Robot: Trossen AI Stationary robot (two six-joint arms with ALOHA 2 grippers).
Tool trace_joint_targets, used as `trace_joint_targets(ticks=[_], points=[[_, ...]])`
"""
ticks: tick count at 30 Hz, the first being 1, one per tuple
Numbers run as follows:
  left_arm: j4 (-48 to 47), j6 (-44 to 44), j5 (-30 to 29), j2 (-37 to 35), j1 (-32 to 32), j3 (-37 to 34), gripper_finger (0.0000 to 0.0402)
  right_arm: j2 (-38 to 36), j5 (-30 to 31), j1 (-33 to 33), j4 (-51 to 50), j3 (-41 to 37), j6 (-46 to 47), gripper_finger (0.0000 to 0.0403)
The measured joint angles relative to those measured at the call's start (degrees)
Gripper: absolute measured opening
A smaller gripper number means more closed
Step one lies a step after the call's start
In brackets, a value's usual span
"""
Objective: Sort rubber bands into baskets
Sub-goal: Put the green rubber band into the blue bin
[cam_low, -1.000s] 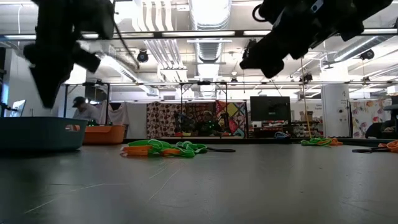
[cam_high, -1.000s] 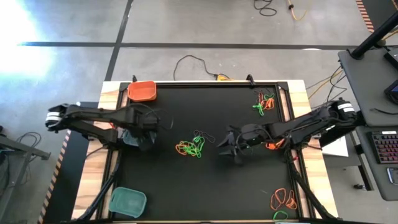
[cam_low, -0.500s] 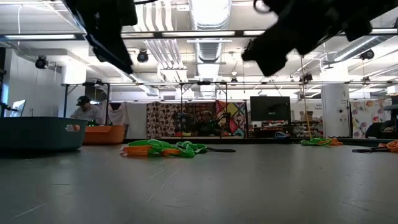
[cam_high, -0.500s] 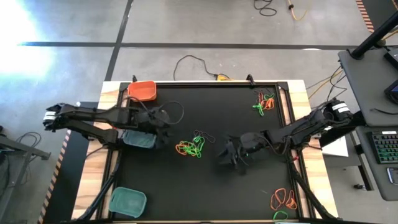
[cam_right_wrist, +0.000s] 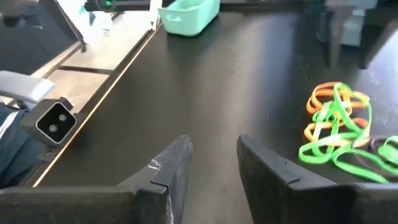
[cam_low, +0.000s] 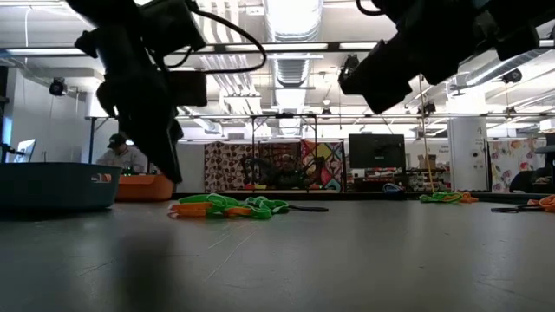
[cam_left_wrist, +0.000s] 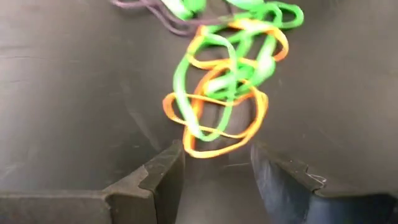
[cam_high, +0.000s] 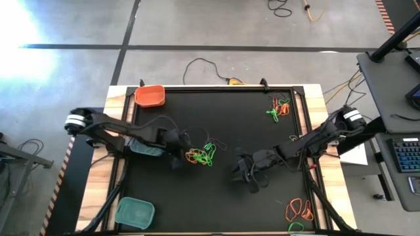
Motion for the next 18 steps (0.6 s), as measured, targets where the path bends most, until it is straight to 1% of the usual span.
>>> trace_joint_targets(ticks=[6, 11, 18], points=[[-0.03, 0.25, -3.76, 5.56, -1.69, 2.14, 0.0171, 0.96, 2.55, -0.02, 0.29, 0.00, 0.71, 0.0115], [0.35, -0.18, -7.46, 8.11, -1.69, 2.26, 0.0170, 0.86, 2.51, 0.03, 0.26, -0.02, 2.90, 0.0111], [2.33, -1.02, -7.69, 8.23, -1.69, 2.24, 0.0166, 0.77, 2.51, 0.24, 0.21, -0.02, 3.90, 0.0109]])
